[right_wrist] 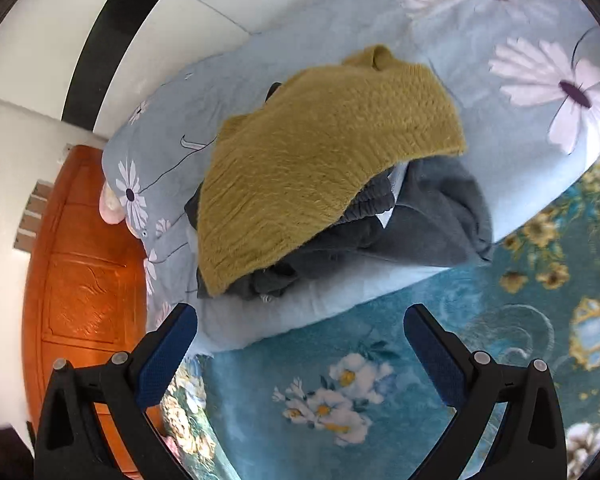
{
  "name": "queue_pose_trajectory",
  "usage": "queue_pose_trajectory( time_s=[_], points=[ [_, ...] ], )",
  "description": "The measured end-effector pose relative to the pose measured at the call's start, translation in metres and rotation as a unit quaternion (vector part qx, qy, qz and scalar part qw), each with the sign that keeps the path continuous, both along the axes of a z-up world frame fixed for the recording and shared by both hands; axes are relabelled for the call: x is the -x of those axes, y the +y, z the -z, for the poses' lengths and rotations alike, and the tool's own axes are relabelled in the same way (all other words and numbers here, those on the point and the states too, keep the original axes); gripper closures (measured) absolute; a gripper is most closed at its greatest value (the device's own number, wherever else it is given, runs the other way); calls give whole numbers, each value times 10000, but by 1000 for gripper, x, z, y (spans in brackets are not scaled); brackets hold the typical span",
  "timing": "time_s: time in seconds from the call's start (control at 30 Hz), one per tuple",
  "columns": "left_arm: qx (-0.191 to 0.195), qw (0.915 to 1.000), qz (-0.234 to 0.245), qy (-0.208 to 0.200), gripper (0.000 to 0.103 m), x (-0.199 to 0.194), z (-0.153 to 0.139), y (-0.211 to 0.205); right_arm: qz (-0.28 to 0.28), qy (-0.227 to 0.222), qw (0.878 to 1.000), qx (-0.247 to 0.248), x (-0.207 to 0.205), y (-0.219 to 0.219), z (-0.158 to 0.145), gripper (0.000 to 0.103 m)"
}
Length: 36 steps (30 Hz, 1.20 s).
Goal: Fold clothes
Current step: 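Grasp the mustard-yellow sweater edge with the right gripper and close it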
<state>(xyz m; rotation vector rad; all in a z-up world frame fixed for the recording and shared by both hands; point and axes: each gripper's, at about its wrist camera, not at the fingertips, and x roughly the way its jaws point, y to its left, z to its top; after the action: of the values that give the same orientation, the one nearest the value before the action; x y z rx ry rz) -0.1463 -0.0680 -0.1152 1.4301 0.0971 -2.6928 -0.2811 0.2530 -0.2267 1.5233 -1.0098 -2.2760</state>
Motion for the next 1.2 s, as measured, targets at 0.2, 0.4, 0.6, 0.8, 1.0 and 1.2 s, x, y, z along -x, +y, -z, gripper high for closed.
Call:
queue_pose_trajectory(
  time_s=[0.2, 0.4, 0.6, 0.8, 1.0, 1.2],
  points=[
    [183, 9995, -225, -136, 0, -18, 20, -25, 856, 79, 9884, 1255, 37, 17, 32, 0],
    [-106, 9978, -499, -420, 0, -19, 35, -44, 2057, -337, 9556, 2082, 39, 47, 73, 18],
    [-68, 9967, -570, -582, 0, -6, 51, -50, 2665, -400, 9361, 2261, 46, 71, 104, 31],
    [-202, 9943, -599, -860, 0, 2, 75, -46, 2513, 233, 9250, 2840, 58, 80, 116, 33],
    [-59, 9930, -295, -1142, 0, 0, 92, -31, 2469, 432, 9148, 3168, 70, 96, 129, 44],
    [72, 9893, -180, -1446, 0, -16, 106, -27, 2271, 1157, 8926, 3719, 76, 93, 124, 56]
  ],
)
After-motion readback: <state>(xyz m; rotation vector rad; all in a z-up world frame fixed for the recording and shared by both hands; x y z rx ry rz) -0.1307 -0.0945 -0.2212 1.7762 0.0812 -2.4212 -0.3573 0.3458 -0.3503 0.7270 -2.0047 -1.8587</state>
